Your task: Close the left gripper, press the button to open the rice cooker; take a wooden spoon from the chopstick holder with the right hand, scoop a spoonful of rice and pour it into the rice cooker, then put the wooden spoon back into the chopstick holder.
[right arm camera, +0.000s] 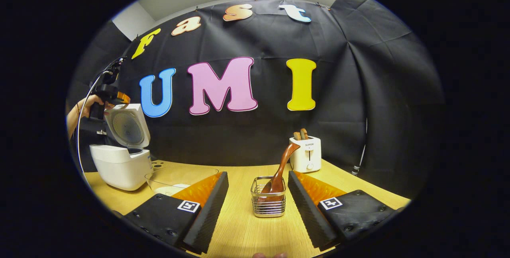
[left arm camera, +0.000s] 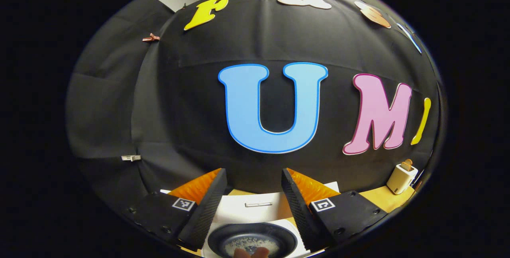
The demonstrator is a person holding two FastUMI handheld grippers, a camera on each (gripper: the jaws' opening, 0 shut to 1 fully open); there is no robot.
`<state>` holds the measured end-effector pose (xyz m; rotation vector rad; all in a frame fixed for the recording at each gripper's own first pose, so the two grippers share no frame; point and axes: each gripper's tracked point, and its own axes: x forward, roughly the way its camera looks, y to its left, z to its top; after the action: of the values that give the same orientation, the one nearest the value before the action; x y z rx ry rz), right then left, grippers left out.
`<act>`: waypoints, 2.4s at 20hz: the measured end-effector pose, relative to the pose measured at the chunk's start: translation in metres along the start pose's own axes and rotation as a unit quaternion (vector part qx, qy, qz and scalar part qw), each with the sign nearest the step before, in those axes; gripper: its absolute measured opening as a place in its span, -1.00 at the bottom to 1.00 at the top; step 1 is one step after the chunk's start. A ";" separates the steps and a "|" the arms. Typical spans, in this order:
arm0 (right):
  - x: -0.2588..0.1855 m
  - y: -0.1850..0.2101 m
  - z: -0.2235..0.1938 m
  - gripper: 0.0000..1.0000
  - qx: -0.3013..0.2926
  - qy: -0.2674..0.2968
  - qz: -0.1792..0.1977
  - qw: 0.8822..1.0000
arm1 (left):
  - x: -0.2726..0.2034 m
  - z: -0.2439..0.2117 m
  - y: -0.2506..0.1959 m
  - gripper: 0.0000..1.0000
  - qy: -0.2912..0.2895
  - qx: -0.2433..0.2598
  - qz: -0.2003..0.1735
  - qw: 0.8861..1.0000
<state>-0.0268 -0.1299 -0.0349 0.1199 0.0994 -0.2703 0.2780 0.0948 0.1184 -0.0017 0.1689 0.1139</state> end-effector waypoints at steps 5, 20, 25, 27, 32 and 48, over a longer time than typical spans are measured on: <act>-0.012 -0.004 0.010 0.86 0.001 -0.012 0.008 1.000 | -0.043 -0.046 -0.008 0.84 0.023 -0.012 0.001 1.000; -0.028 -0.023 0.006 0.86 0.019 -0.010 0.015 1.000 | -0.086 -0.170 -0.016 0.85 0.119 0.009 0.015 0.993; -0.028 -0.023 0.006 0.86 0.020 -0.009 0.018 1.000 | -0.088 -0.182 -0.015 0.84 0.125 -0.001 0.008 0.992; -0.028 -0.022 0.005 0.86 0.022 -0.009 0.020 1.000 | -0.088 -0.183 -0.015 0.85 0.124 -0.002 0.004 0.992; -0.029 -0.017 0.003 0.86 0.032 -0.007 0.026 0.999 | -0.087 -0.185 -0.014 0.86 0.125 -0.013 0.001 0.992; -0.036 -0.017 0.010 0.86 0.018 -0.011 0.027 0.999 | -0.088 -0.161 -0.016 0.89 0.089 0.011 0.018 0.996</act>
<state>-0.0650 -0.1380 -0.0225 0.1561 0.0690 -0.2200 0.1669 0.0669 -0.0260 0.0128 0.3493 0.1484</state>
